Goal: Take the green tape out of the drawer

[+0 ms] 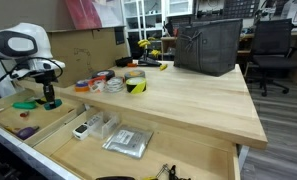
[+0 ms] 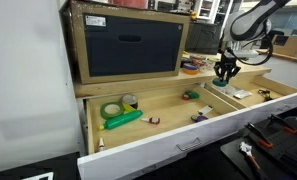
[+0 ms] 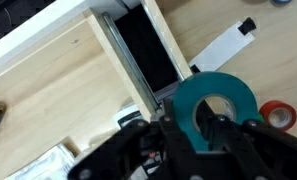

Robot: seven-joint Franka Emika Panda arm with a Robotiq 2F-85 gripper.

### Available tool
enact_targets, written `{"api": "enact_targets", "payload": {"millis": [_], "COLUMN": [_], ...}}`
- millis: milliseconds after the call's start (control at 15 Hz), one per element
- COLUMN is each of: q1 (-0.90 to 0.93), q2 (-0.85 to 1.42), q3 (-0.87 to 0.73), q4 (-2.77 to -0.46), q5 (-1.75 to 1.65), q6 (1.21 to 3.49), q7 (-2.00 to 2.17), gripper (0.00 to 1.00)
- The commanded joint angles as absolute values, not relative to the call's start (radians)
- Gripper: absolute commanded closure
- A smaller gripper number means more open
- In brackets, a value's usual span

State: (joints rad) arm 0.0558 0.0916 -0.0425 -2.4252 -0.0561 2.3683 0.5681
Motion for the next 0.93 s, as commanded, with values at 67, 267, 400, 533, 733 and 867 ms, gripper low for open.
{"api": "enact_targets", "payload": {"millis": [67,267,400,533,733,867], "q1": [0.002,-0.042,-0.066,-0.082,-0.088,-0.091], "q2": [0.031,0.011,0.002,0.004,0.007,0.018], "q3": [-0.080,-0.108,-0.120,-0.124,-0.117,-0.119], "q4": [-2.429,-2.427,-2.423,-2.408,-2.379,-2.384], "q5": [-0.073,-0.060,-0.045,-0.015,0.032,0.016], "q6": [2.372,2.372,2.384,2.389,2.413,2.400], "q7": [0.623,0.612,0.610,0.598,0.602,0.595], "gripper": [0.93,0.93,0.93,0.93,0.93,0.93]}}
